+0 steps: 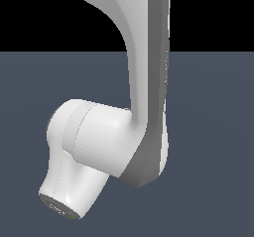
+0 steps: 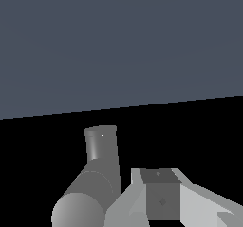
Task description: Turn on the faucet by rotating a designated handle.
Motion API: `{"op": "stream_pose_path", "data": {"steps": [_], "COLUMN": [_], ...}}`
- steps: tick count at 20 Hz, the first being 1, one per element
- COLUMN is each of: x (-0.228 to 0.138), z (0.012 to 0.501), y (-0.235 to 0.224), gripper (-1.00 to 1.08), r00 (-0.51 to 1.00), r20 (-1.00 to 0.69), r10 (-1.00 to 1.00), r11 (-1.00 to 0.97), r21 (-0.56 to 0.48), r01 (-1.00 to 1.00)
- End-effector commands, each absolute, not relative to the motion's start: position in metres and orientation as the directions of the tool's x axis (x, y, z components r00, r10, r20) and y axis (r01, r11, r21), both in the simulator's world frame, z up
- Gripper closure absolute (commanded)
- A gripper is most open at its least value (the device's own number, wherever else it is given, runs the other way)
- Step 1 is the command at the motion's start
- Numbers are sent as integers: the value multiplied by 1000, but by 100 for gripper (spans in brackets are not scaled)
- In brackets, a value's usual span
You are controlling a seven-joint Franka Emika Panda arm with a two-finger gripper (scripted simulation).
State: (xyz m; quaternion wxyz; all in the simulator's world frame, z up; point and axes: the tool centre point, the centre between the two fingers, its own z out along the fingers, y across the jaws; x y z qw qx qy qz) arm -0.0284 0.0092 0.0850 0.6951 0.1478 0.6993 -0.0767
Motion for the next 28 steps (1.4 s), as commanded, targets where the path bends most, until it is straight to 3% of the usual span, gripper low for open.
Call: {"op": "stream_pose_path", "data": {"steps": [1,10,21,28], "x": [-24,-14,-13,-11], "z": [80,71,70,96], "y": [5,-3,-4,5], "gripper": [108,108,108,108], "r00": [6,0,-1,-1], "r20": [-998,-1000,-1000,-1000], "r10": [69,3,-4,-4], "r11": [956,973,974,974], "r21": [68,3,-4,-4], "r01": [287,231,225,225]}}
